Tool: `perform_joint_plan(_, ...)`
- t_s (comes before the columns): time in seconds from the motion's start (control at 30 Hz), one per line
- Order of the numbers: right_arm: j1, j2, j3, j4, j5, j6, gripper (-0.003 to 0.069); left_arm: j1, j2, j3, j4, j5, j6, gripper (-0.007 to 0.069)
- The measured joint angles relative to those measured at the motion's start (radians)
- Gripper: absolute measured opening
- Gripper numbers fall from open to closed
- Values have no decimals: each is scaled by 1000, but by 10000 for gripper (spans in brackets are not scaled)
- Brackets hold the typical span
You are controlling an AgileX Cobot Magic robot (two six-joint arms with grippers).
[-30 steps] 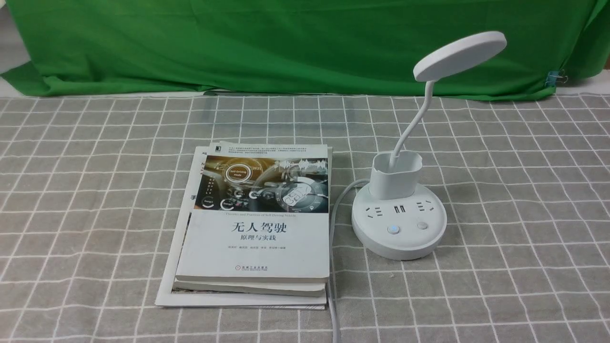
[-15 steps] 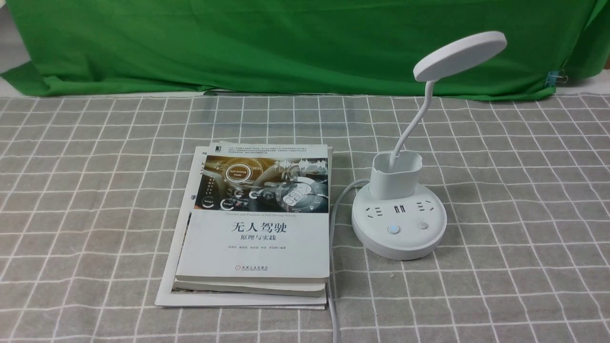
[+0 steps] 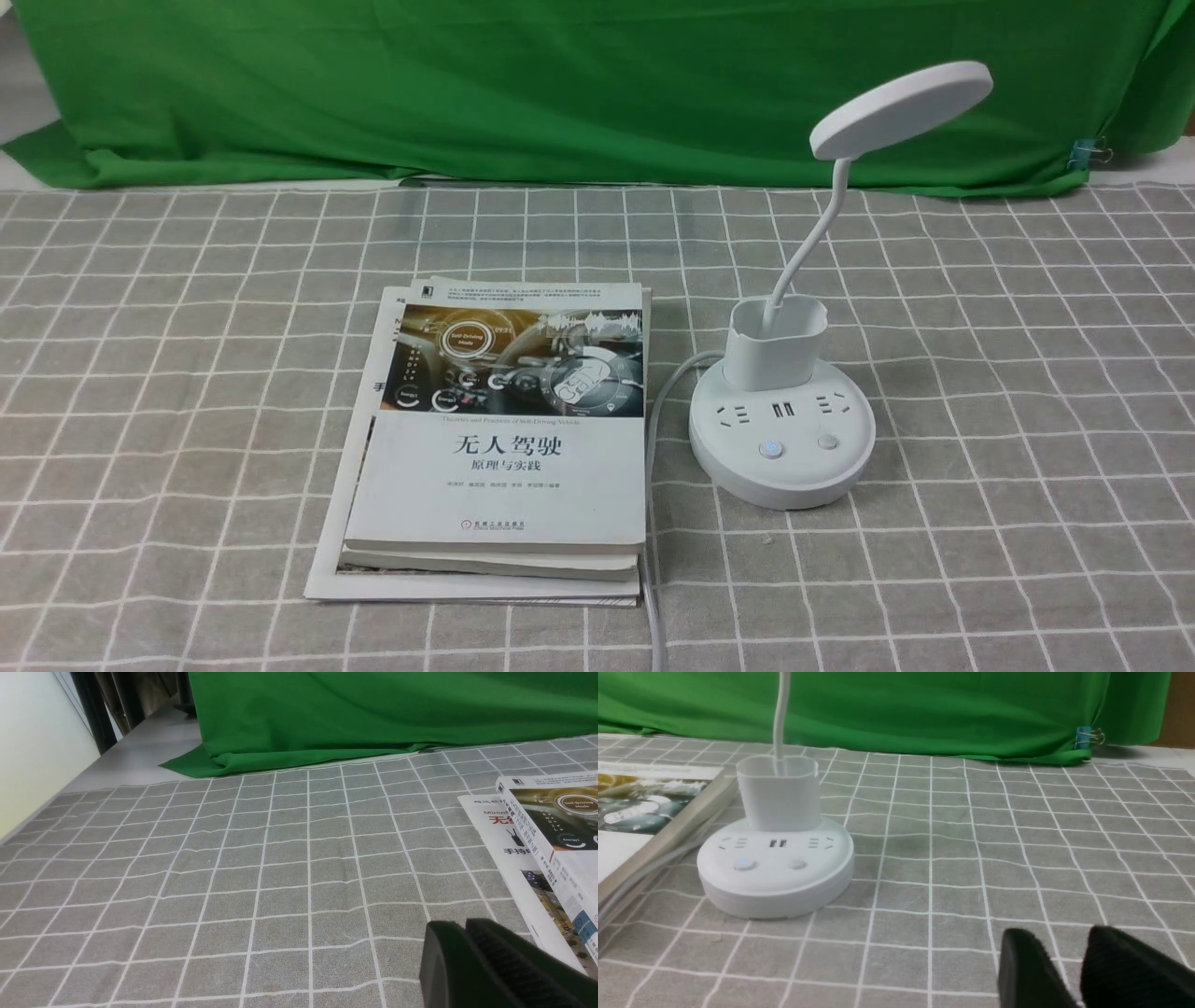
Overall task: Turn on the desk lamp on the grey coffee tablecloth with your hand.
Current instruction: 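Press the button on the base of the white desk lamp with the right gripper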
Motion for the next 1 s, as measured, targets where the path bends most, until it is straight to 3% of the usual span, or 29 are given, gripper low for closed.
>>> perform_joint_plan(0.13, 0, 0, 0, 14, -33, 22, 245, 0, 0, 0, 0, 0, 0, 19)
perform_joint_plan(0.2, 0, 0, 0, 71, -100, 151, 245, 0, 0, 0, 0, 0, 0, 19)
perform_joint_plan(0.23, 0, 0, 0, 74, -106, 151, 245, 0, 0, 0, 0, 0, 0, 19)
perform_joint_plan(0.3, 0, 0, 0, 100, -185, 317, 245, 0, 0, 0, 0, 0, 0, 19)
perform_joint_plan(0.4, 0, 0, 0, 109, -242, 425, 245, 0, 0, 0, 0, 0, 0, 19)
perform_joint_plan(0.53, 0, 0, 0, 112, -296, 471, 242, 0, 0, 0, 0, 0, 0, 19)
perform_joint_plan(0.67, 12, 17, -33, 114, -222, 462, 180, 0, 0, 0, 0, 0, 0, 19)
perform_joint_plan(0.7, 30, 65, -97, 114, -122, 401, 120, 0, 0, 0, 0, 0, 0, 19)
perform_joint_plan(0.8, 73, 223, -255, 114, 54, 261, 49, 0, 0, 0, 0, 0, 0, 19)
perform_joint_plan(1.0, 120, 655, -577, 113, 404, 52, 38, 0, 0, 0, 0, 0, 0, 19)
